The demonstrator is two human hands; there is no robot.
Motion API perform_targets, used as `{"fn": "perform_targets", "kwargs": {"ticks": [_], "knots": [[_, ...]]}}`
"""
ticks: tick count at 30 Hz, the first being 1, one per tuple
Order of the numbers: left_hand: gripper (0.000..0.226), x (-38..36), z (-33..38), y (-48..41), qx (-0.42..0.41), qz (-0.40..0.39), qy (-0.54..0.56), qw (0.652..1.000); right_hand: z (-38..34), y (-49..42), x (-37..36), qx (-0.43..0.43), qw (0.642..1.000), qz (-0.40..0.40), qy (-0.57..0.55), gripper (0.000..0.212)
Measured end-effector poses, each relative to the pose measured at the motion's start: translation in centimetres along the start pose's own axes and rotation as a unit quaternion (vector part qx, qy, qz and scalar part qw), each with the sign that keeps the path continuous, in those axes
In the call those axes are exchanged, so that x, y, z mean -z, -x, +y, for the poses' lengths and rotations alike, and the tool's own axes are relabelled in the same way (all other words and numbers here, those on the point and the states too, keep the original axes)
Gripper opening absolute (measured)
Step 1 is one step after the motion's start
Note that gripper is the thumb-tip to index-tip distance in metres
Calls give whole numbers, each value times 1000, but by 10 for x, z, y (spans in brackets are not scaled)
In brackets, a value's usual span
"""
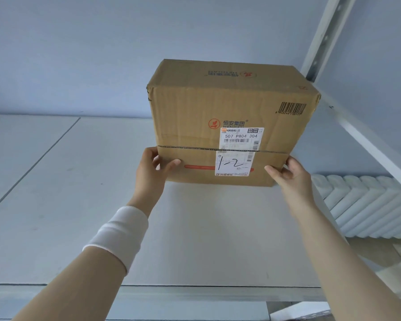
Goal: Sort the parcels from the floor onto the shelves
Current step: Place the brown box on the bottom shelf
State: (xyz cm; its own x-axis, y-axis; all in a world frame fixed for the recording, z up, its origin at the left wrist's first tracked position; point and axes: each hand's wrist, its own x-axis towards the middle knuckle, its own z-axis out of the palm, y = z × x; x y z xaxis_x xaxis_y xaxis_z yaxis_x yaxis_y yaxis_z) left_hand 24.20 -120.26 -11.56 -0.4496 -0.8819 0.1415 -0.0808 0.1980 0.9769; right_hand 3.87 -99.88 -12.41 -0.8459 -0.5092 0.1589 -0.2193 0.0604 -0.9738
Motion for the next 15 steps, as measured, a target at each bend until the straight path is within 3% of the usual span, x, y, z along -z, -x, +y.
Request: {"fn": "perform_targets", "kwargs": {"ticks": [4, 9, 15], "knots": [[35, -1, -2, 1, 2, -5, -13, 1000, 2, 0, 0, -15, 1000, -10, -5, 39], [68, 5, 4, 19, 34, -13, -23, 999, -9, 22, 2, -65, 997, 35, 7, 76], [65, 19, 27, 76, 46, -3, -77, 996, -22, 75, 7, -102, 994, 29, 31, 80]]}}
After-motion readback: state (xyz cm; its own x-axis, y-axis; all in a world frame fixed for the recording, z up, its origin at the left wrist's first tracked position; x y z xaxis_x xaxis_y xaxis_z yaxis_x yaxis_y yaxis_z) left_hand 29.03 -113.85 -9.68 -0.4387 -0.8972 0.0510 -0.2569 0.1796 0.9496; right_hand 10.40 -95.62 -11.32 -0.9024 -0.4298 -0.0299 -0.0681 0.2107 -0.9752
